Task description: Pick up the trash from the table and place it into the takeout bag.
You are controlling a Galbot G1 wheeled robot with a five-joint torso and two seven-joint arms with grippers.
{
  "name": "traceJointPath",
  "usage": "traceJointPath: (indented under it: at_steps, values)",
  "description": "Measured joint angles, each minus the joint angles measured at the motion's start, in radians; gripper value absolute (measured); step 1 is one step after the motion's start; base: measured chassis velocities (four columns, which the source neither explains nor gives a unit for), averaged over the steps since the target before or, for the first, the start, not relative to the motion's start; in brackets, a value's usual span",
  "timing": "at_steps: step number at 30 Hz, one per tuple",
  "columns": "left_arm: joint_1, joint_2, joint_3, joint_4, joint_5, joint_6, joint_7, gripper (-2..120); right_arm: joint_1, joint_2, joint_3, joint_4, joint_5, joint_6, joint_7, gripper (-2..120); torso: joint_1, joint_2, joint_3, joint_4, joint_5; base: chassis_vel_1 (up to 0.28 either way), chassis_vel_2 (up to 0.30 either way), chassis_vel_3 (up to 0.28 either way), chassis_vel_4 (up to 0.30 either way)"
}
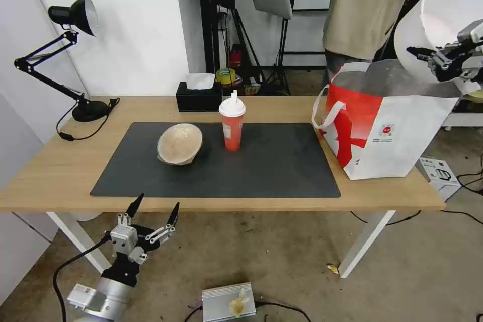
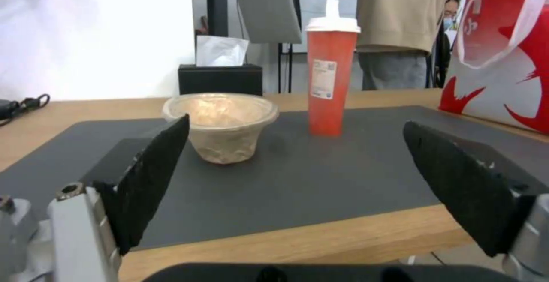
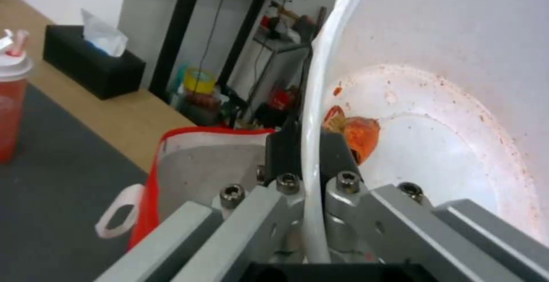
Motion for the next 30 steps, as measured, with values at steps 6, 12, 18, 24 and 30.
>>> traceJointPath:
  at_steps: [6, 12, 18, 24, 30]
  values:
    - [0.005, -0.01, 0.009, 0.001, 0.014, 0.001, 0.003, 100, 0.081, 0.048, -0.083, -0.044, -0.037, 0.003, -0.009, 0, 0.0, 0.0, 0.0, -0.0002, 0.0, 0.0, 0.0, 0.0, 0.0]
    - [0.016, -0.024, 0.029, 0.007, 0.04, -0.002, 0.006, 100, 0.212, 0.099, -0.211, -0.098, -0.071, 0.004, -0.015, 0, 0.0, 0.0, 0.0, 0.0002, -0.0001, 0.0, 0.0, 0.0, 0.0]
    - [0.017, -0.035, 0.044, 0.022, 0.061, -0.004, 0.007, 100, 0.275, 0.145, -0.271, -0.148, -0.108, 0.009, -0.027, 0, 0.0, 0.0, 0.0, -0.0001, -0.0002, 0.0, 0.0, 0.0, 0.0]
    - [0.015, -0.038, 0.048, 0.032, 0.07, -0.004, 0.007, 100, 0.293, 0.182, -0.29, -0.173, -0.132, 0.02, -0.029, 0, 0.0, 0.0, 0.0, 0.0, -0.0002, 0.0, 0.0, 0.0, 0.0]
    - [0.007, -0.038, 0.048, 0.051, 0.082, -0.003, 0.007, 100, 0.325, 0.254, -0.313, -0.212, -0.171, 0.029, -0.033, 0, 0.0, 0.0, 0.0, 0.0001, -0.0001, 0.0, 0.0, 0.0, 0.0]
